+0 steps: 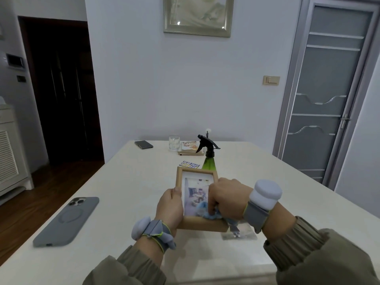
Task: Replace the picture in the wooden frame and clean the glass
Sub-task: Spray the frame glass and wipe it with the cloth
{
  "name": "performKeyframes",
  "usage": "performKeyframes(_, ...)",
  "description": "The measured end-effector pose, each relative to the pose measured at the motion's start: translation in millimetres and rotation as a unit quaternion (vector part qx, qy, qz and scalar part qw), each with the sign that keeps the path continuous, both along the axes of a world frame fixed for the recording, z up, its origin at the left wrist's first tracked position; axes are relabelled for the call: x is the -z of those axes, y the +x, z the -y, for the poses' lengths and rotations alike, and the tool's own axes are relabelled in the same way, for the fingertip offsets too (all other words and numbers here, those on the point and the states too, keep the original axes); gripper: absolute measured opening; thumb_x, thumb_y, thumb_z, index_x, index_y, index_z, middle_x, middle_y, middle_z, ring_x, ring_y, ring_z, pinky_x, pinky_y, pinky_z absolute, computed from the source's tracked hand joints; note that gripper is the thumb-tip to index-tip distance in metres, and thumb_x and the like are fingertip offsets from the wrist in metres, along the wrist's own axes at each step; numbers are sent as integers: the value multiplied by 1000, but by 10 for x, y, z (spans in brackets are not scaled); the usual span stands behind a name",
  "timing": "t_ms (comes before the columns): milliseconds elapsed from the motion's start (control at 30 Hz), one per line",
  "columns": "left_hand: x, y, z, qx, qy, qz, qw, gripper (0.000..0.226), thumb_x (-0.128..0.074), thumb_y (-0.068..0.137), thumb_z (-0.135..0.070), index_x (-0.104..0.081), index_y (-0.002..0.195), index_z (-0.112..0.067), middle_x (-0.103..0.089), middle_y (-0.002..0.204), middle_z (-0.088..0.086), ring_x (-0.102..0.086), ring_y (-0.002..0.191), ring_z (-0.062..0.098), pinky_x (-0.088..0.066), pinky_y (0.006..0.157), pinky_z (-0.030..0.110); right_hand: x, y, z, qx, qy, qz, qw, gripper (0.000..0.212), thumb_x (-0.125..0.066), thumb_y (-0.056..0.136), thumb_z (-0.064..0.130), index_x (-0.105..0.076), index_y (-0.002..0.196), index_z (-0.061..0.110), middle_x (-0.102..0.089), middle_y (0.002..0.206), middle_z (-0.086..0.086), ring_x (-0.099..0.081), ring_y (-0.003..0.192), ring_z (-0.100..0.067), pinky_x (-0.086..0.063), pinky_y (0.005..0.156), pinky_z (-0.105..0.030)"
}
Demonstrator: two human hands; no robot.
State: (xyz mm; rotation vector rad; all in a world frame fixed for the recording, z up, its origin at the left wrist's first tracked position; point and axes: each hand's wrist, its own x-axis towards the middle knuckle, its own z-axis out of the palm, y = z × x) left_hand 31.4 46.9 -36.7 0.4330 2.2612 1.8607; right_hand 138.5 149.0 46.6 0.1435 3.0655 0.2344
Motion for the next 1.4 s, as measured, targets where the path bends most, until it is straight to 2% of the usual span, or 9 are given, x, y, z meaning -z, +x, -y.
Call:
performKeyframes(133, -36, 45, 1, 7, -9, -1, 1000, 41, -30, 101, -34, -57, 113, -6, -58, 107, 10, -55, 105, 31, -44, 100, 38, 11, 6, 40, 15, 24, 16, 999, 28, -59, 85, 9, -74, 104, 24, -62, 121, -4, -52, 114, -28, -43, 81, -34)
performKeyframes(233, -19, 63, -30, 20, 1, 31, 999, 45, -30, 100, -37, -59, 113, -5, -63, 113, 14, -58, 108, 34, -45, 102, 44, 92, -96, 18, -20, -22, -8, 1000, 37, -63, 76, 3, -74, 105, 23, -67, 114, -4, -60, 107, -26, -51, 88, -31)
performKeyframes(367, 45, 129, -82, 51, 26, 65, 996, 44, -35, 98, -30, -58, 105, 7, -62, 95, 27, -56, 81, 28, -46, 79, 37, 164, -292, 34, -39, -35, -63, 997, 45, -61, 75, -1, -71, 112, 22, -63, 117, -8, -56, 110, -27, -48, 88, -32)
performKeyframes(433, 65, 154, -100, 69, 41, 77, 994, 40, -36, 96, -31, -55, 95, 4, -58, 77, 16, -51, 66, 28, -44, 69, 38, 156, -351, 1, -23, -28, -102, 994, 44, -58, 78, 0, -71, 112, 25, -57, 122, -7, -52, 115, -29, -45, 83, -31)
performKeyframes(533, 136, 140, -149, 101, 37, 55, 993, 47, -38, 89, -45, -61, 91, -4, -67, 94, 19, -64, 92, 36, -50, 91, 51, 129, -377, -138, 19, -28, -148, 988, 43, -57, 77, 5, -69, 111, 28, -54, 121, -5, -47, 117, -31, -42, 85, -31)
performKeyframes(667, 122, 140, -147, 91, 29, 35, 995, 43, -35, 97, -38, -63, 95, -5, -68, 101, 20, -64, 98, 35, -49, 95, 52, 123, -350, -250, 79, -15, -172, 982, 43, -58, 82, 13, -64, 120, 33, -52, 123, -3, -42, 116, -31, -35, 87, -34)
performKeyframes(967, 166, 66, -155, 25, 14, 20, 999, 43, -32, 99, -35, -61, 101, -4, -65, 104, 18, -61, 99, 35, -49, 94, 42, 187, -245, -152, 78, -53, -119, 988, 37, -53, 86, 12, -68, 113, 33, -55, 122, -4, -47, 116, -29, -43, 91, -34)
performKeyframes(1100, 144, -38, -79, -13, 0, 9, 1000, 44, -29, 100, -35, -59, 111, -4, -62, 111, 17, -56, 106, 35, -45, 97, 40, 175, -139, -37, 13, -102, -38, 994, 33, -51, 85, 12, -74, 105, 25, -64, 103, -4, -60, 104, -23, -45, 85, -26)
performKeyframes(1400, 153, -4, -97, -4, -26, -9, 1000, 44, -28, 101, -34, -56, 114, -3, -60, 115, 17, -54, 103, 33, -43, 92, 36, 150, -77, -158, 126, 20, -8, 992, 29, -59, 85, 20, -71, 111, 23, -64, 118, -5, -52, 112, -27, -49, 90, -38)
